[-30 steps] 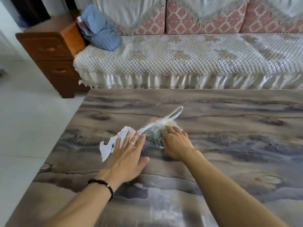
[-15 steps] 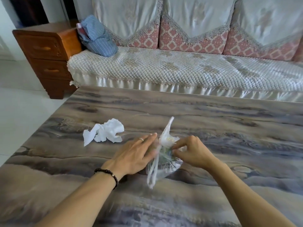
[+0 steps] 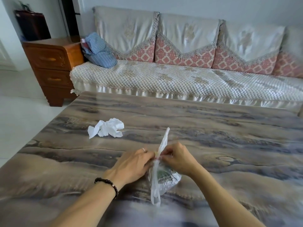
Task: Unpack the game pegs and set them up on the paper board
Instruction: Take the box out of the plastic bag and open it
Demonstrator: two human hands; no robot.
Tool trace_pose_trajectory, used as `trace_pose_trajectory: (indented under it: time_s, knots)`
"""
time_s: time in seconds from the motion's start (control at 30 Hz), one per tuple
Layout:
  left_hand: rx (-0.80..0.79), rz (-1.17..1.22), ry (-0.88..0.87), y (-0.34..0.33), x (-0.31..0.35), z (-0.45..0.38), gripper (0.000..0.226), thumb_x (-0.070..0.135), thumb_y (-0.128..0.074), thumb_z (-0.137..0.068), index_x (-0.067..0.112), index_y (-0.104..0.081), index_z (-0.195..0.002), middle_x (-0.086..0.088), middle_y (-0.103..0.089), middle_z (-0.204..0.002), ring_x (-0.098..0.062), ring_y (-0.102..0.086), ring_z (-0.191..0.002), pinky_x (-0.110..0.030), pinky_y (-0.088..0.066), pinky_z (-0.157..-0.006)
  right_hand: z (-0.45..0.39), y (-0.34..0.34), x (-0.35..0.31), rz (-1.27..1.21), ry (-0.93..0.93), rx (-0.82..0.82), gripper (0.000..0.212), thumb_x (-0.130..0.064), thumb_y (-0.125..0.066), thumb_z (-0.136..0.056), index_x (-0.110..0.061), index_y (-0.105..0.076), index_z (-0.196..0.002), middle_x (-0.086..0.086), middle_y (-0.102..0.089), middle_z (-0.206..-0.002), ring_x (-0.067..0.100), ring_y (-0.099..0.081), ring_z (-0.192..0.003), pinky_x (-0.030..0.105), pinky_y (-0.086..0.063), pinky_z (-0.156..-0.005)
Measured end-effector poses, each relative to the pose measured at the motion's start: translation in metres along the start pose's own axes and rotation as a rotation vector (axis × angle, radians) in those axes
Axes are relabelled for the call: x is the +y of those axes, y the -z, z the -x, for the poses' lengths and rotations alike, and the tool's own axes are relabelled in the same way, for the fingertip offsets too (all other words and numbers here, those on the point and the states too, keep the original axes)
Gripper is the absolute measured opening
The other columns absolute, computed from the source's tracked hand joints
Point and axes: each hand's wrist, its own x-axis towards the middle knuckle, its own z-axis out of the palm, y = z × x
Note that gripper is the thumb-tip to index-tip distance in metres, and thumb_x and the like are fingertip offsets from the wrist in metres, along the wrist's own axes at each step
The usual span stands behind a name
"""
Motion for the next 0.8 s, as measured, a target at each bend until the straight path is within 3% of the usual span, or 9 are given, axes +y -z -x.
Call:
trace_pose_trajectory:
  time_s: [0.1, 0.27, 0.33, 0.4, 0.53, 0.6, 0.67, 0.73, 0.8]
  knots:
    - [0.051, -0.016, -0.052, -0.004, 0.000, 0.010, 0.020, 0.045, -0.034, -0.100, 0.033, -0.043, -0.112, 0.004, -0.057, -0.106, -0.028, -0.062, -0.089, -0.040, -0.047, -0.063, 0.013, -0.003, 0.004, -0.055, -0.056, 0.071, 0.014, -0.017, -0.064, -0.079, -0.015, -0.067, -0.066, -0.006, -0.064, -0.061, 0.005, -0.057, -0.058, 0.023, -0.047, -0.056]
    - [0.090, 0.006, -0.034, 0.009, -0.005, 0.020, 0.010, 0.033, -0.045, -0.101, 0.027, -0.052, -0.097, 0.009, -0.056, -0.101, -0.017, -0.059, -0.092, -0.037, -0.049, -0.070, 0.034, 0.012, 0.028, -0.137, -0.198, 0.225, 0.019, -0.020, -0.061, -0.089, -0.016, -0.060, -0.070, -0.004, -0.060, -0.069, 0.016, -0.056, -0.069, 0.032, -0.046, -0.066]
    - [0.098, 0.026, -0.027, 0.012, 0.000, 0.020, 0.010, 0.021, -0.048, -0.097, 0.025, -0.055, -0.104, 0.009, -0.057, -0.109, -0.012, -0.052, -0.106, -0.037, -0.051, -0.079, 0.038, 0.014, 0.032, -0.070, -0.196, 0.177, 0.014, -0.020, -0.059, -0.088, -0.017, -0.058, -0.074, -0.004, -0.061, -0.073, 0.017, -0.057, -0.071, 0.036, -0.050, -0.070]
    - [0.094, 0.098, -0.009, 0.014, 0.014, 0.019, 0.030, 0.013, -0.045, -0.093, 0.023, -0.053, -0.120, 0.007, -0.055, -0.122, -0.012, -0.049, -0.116, -0.036, -0.050, -0.087, 0.039, 0.015, 0.029, -0.030, -0.166, 0.171, 0.004, -0.025, -0.059, -0.083, -0.021, -0.057, -0.081, -0.009, -0.060, -0.081, 0.015, -0.058, -0.077, 0.038, -0.052, -0.076]
    - [0.109, 0.202, 0.008, 0.011, 0.042, 0.013, 0.044, 0.035, -0.050, -0.096, 0.031, -0.039, -0.138, 0.004, -0.058, -0.119, -0.016, -0.056, -0.107, -0.031, -0.047, -0.079, 0.031, 0.011, 0.014, -0.023, -0.042, 0.086, 0.038, -0.043, -0.057, -0.083, -0.027, -0.059, -0.118, -0.008, -0.066, -0.107, 0.014, -0.060, -0.101, 0.037, -0.049, -0.089]
    - [0.147, 0.172, 0.020, 0.004, 0.046, 0.015, 0.043, 0.033, -0.058, -0.093, 0.031, -0.044, -0.133, 0.003, -0.061, -0.106, -0.016, -0.058, -0.097, -0.030, -0.047, -0.075, 0.027, 0.005, 0.008, 0.105, -0.009, 0.021, 0.032, -0.040, -0.056, -0.086, -0.025, -0.066, -0.113, -0.005, -0.068, -0.100, 0.020, -0.062, -0.100, 0.040, -0.050, -0.088]
    - [0.213, 0.161, 0.026, 0.001, 0.044, 0.019, 0.031, 0.021, -0.064, -0.090, 0.024, -0.059, -0.121, 0.001, -0.063, -0.096, -0.020, -0.060, -0.089, -0.033, -0.049, -0.070, 0.025, 0.000, 0.008, 0.202, 0.011, 0.027, 0.019, -0.032, -0.056, -0.088, -0.022, -0.071, -0.095, -0.002, -0.070, -0.090, 0.024, -0.065, -0.090, 0.041, -0.052, -0.081]
    - [0.280, 0.103, -0.027, 0.001, 0.038, 0.023, 0.016, 0.013, -0.073, -0.082, 0.018, -0.068, -0.096, 0.002, -0.063, -0.081, -0.020, -0.060, -0.076, -0.032, -0.045, -0.056, 0.024, 0.002, 0.013, 0.179, -0.034, 0.123, 0.018, -0.024, -0.055, -0.090, -0.016, -0.069, -0.084, 0.002, -0.071, -0.083, 0.023, -0.065, -0.076, 0.040, -0.055, -0.073]
    - [0.322, 0.015, -0.046, 0.002, 0.027, 0.027, 0.019, 0.004, -0.077, -0.071, 0.019, -0.068, -0.080, 0.006, -0.060, -0.073, -0.016, -0.054, -0.067, -0.027, -0.040, -0.050, 0.025, 0.010, 0.022, 0.042, -0.160, 0.244, 0.023, -0.019, -0.053, -0.094, -0.011, -0.062, -0.074, 0.001, -0.065, -0.068, 0.017, -0.060, -0.060, 0.037, -0.056, -0.063]
